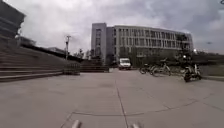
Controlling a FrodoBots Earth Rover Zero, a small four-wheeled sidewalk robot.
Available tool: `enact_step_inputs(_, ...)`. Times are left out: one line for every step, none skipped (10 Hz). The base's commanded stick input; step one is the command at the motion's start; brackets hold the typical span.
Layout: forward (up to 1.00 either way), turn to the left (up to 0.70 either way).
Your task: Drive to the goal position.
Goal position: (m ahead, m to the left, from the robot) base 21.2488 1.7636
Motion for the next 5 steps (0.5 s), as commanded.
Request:
enact_step_inputs(0.85,0.00)
enact_step_inputs(0.85,0.00)
enact_step_inputs(0.85,0.00)
enact_step_inputs(0.85,0.00)
enact_step_inputs(0.85,0.00)
